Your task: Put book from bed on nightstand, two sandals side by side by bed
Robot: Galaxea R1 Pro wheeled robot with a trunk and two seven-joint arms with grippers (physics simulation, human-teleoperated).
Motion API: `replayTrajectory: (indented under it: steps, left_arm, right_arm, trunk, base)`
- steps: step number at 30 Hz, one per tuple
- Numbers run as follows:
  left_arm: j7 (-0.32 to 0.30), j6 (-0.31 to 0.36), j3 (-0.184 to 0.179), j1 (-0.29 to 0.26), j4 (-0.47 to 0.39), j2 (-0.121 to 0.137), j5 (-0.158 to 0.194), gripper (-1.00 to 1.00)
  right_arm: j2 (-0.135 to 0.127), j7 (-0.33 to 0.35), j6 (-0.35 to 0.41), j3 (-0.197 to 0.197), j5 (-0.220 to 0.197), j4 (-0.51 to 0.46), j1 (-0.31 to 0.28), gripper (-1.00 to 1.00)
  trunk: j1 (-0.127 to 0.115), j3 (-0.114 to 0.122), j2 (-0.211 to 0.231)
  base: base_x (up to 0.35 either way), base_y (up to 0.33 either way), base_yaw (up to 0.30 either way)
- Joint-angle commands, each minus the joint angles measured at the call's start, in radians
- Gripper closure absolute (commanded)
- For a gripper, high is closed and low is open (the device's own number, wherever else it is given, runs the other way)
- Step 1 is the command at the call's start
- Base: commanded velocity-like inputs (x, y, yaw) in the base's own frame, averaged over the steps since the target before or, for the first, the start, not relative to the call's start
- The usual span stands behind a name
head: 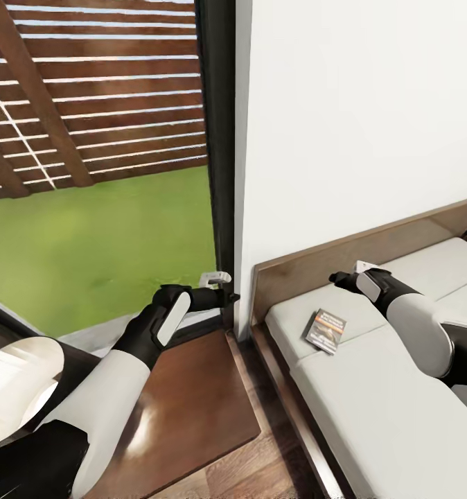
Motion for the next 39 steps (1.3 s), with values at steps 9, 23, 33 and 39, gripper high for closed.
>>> replayTrajectory:
  steps: [9, 23, 33, 39]
  left_arm:
    - [-0.004, 0.003, 0.001, -0.001, 0.000, -0.001, -0.004, -1.00]
    - [-0.004, 0.003, 0.001, -0.001, 0.000, 0.000, -0.004, -1.00]
    - [-0.004, 0.003, 0.001, -0.001, 0.000, 0.000, -0.004, -1.00]
    - [-0.004, 0.003, 0.001, -0.001, 0.000, 0.000, -0.005, -1.00]
  right_arm:
    - [0.002, -0.004, -0.192, -0.001, -0.011, 0.042, 0.021, -1.00]
    - [0.010, -0.003, -0.288, 0.000, -0.011, 0.046, 0.030, -1.00]
    - [0.010, -0.003, -0.338, 0.000, -0.009, 0.045, 0.050, -1.00]
    - [0.010, -0.003, -0.336, 0.000, -0.009, 0.044, 0.050, -1.00]
  trunk:
    - [0.000, -0.016, -0.002]
    - [0.000, -0.039, -0.002]
    - [0.000, -0.055, -0.002]
    - [0.000, -0.064, -0.002]
  base:
    - [0.000, 0.000, 0.000]
    - [0.000, 0.000, 0.000]
    - [0.000, 0.000, 0.000]
    - [0.000, 0.000, 0.000]
